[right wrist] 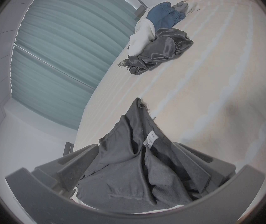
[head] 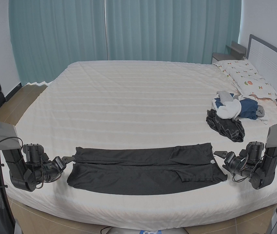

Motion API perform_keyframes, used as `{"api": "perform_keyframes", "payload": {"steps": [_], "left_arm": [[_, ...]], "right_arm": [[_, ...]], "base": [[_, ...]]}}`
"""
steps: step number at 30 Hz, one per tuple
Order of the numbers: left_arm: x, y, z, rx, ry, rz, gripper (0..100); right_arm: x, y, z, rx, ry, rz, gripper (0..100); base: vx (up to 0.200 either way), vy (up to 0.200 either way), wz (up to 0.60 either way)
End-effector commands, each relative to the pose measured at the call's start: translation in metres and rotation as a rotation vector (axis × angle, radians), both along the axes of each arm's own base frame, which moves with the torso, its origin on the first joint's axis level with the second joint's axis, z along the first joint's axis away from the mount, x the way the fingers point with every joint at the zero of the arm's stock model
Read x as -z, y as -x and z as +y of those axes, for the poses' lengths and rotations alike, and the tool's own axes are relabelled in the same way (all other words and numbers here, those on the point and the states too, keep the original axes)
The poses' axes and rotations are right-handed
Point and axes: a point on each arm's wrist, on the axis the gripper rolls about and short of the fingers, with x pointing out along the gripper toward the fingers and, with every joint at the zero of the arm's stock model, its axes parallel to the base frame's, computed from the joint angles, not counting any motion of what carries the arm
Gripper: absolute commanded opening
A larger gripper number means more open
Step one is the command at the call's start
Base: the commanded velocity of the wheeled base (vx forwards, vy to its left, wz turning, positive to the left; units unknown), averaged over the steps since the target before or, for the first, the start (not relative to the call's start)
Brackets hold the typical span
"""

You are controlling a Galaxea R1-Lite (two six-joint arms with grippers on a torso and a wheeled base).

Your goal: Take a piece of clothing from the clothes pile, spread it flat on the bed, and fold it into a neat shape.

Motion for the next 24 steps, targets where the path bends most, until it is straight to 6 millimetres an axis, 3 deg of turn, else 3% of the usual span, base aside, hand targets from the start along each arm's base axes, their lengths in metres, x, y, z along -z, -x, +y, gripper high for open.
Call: {"api": "perform_keyframes", "payload": {"steps": [1,15,16,24], "left_arm": [[0.004,0.009,-0.010,0.013,-0.034,0.005,100],[0.017,0.015,-0.028,0.104,-0.154,0.025,100],[0.017,0.016,-0.028,0.103,-0.157,0.030,0],[0.019,0.029,-0.023,0.067,-0.213,0.078,0]], "right_arm": [[0.012,0.001,-0.001,0.003,-0.002,0.037,100],[0.013,0.002,-0.001,0.003,-0.002,0.029,100],[0.014,0.002,0.000,0.001,-0.002,0.031,100],[0.014,0.002,-0.001,0.003,-0.002,0.032,100]], "base": [[0.000,0.000,0.00],[0.000,0.000,0.00],[0.000,0.000,0.00],[0.000,0.000,0.00]]}}
